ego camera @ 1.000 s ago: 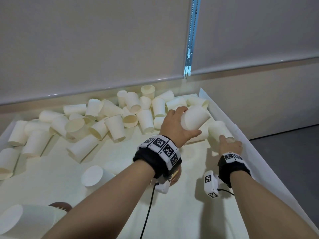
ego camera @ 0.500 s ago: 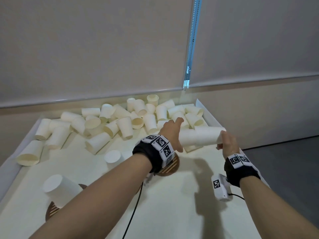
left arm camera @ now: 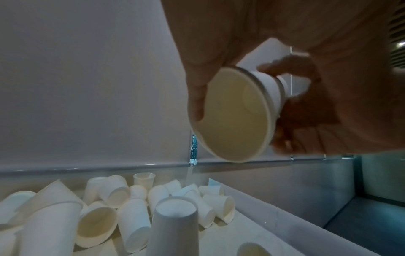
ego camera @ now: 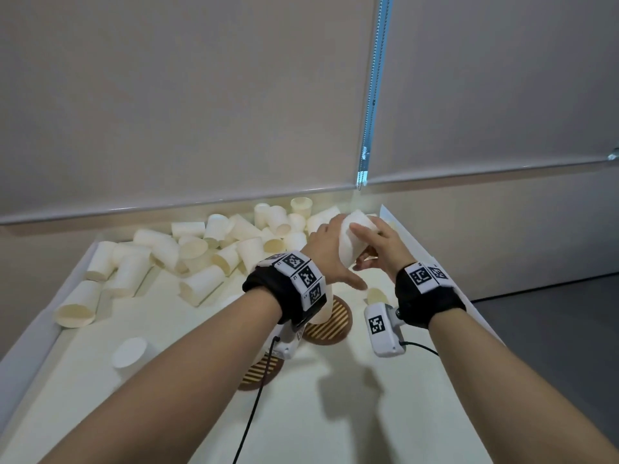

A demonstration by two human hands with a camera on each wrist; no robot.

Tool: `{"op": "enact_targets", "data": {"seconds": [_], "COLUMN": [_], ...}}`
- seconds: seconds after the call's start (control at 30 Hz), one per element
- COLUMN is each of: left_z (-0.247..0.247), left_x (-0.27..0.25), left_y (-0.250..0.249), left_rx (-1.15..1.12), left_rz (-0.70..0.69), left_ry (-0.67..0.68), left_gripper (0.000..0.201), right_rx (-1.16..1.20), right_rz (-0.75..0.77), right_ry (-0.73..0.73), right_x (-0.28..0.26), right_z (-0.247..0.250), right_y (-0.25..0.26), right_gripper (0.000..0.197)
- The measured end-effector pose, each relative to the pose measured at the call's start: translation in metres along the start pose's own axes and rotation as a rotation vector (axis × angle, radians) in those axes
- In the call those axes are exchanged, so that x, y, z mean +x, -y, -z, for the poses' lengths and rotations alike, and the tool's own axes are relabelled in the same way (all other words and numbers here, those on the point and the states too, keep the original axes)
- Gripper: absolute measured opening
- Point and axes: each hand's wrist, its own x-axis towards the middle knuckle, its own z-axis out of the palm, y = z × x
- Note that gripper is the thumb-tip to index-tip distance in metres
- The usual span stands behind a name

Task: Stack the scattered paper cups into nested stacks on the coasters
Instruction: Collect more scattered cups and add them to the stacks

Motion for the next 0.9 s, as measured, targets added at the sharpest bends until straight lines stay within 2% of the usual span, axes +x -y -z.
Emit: {"op": "enact_targets", "data": {"seconds": [0.1,0.13,0.2,0.27,0.33,0.4,0.47,0.67,0.77,0.9], "left_z": [0.001,0.001,-0.006,-0.012,-0.02,-0.029,-0.04,-0.07,-0.092,-0.11], "left_x": [0.005,0.005,0.007,0.009,0.014,0.02,0.027,0.037,0.036,0.034], "left_y": [0.014,0.02,0.034,0.042,0.051,0.059,0.067,0.09,0.103,0.107], "left_rx": [-0.155,-0.223,-0.432,-0.623,-0.73,-0.745,-0.724,-0.668,-0.581,-0.485], "left_rz": [0.122,0.147,0.184,0.225,0.246,0.25,0.267,0.342,0.416,0.492], "left_ry": [-0.15,-0.205,-0.29,-0.345,-0.357,-0.336,-0.314,-0.178,-0.108,-0.057], "left_gripper": [0.082,0.076,0.074,0.076,0.08,0.084,0.087,0.083,0.081,0.084], "right_rx": [-0.007,-0.087,-0.332,-0.505,-0.617,-0.701,-0.722,-0.829,-0.836,-0.75], "right_rz": [-0.018,-0.035,-0.099,-0.305,-0.551,-0.702,-0.762,-0.85,-0.837,-0.902], "right_ry": [0.025,-0.035,-0.255,-0.413,-0.417,-0.391,-0.398,-0.359,-0.391,-0.42], "right_x": [0.005,0.009,0.016,0.017,0.015,0.014,0.017,0.026,0.025,0.029], "right_z": [0.002,0.007,0.024,0.042,0.054,0.061,0.064,0.071,0.069,0.07], "right_y": [0.0,-0.005,-0.028,-0.056,-0.083,-0.105,-0.121,-0.156,-0.169,-0.175], "right_gripper": [0.034,0.04,0.041,0.044,0.055,0.065,0.072,0.076,0.078,0.097]}}
